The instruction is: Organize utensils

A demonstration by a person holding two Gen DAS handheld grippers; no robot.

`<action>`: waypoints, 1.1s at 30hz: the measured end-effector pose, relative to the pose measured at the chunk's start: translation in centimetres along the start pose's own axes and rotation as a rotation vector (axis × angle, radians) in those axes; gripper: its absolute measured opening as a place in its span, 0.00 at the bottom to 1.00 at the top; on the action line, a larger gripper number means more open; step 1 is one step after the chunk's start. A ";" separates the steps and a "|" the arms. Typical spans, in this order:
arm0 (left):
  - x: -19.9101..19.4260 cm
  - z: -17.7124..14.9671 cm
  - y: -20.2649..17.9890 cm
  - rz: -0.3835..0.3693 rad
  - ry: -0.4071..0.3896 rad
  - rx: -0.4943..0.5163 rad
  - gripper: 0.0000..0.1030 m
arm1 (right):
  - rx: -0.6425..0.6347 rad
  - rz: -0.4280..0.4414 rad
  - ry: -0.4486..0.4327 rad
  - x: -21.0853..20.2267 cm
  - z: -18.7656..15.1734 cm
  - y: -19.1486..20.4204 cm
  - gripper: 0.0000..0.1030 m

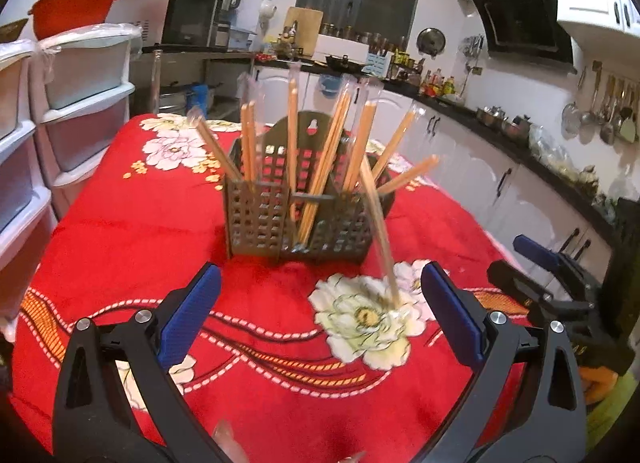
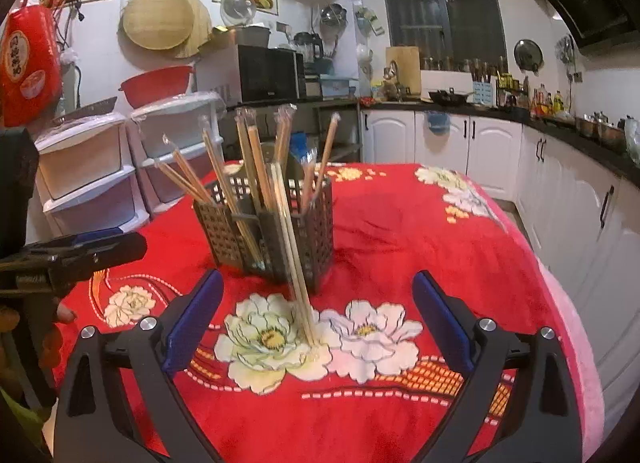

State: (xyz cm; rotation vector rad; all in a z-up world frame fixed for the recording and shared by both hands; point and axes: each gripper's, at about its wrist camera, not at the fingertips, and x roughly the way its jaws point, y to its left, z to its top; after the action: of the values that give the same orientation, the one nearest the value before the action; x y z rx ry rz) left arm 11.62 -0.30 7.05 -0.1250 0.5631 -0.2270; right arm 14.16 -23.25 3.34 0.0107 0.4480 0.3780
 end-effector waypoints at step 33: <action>1.7 -4.8 1.0 0.160 -0.105 -0.008 0.89 | 0.007 -0.054 -0.097 1.4 -4.6 0.4 0.93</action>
State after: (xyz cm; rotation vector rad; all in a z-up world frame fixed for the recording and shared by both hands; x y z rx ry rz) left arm 10.61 -0.03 1.95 -0.0990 0.4666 -0.0623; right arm 13.21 -22.69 -1.32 0.0234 0.3526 0.3209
